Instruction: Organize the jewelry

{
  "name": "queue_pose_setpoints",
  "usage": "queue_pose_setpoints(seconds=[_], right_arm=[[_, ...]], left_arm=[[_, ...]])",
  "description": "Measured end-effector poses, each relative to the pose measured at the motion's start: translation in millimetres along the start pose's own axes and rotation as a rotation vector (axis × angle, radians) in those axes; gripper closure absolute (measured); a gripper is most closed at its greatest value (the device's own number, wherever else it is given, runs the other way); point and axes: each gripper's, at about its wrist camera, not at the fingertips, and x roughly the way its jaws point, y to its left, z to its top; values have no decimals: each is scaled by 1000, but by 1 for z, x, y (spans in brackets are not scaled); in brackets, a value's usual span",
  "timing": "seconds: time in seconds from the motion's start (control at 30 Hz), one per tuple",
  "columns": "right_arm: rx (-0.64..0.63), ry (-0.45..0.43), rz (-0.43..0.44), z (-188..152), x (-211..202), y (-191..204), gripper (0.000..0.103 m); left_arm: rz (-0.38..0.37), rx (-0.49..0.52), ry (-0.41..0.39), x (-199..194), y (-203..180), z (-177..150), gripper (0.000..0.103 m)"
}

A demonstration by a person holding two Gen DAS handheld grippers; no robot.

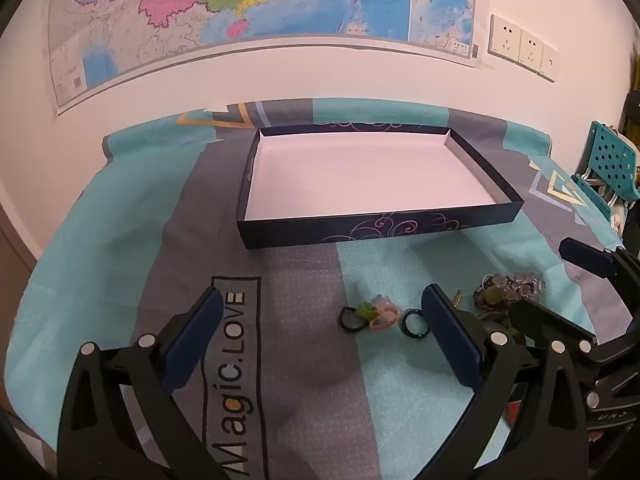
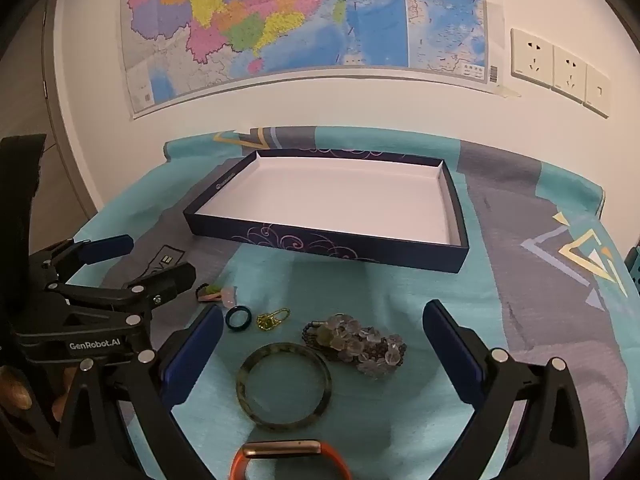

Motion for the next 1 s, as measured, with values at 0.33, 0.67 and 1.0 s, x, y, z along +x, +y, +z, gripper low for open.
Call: queue_pose_setpoints(seconds=[0.33,0.67,1.0], right_arm=[[7,8,8,1,3,-2,7],[8,4,12,-2,1,-1,7],[5,2,2,-3,2,1,7]], left_arm=[[8,0,-10,-8,-2,-1,5],[0,7,-13,-5,0,-3,5],[-1,10,-13,-4,-2,-5,5]])
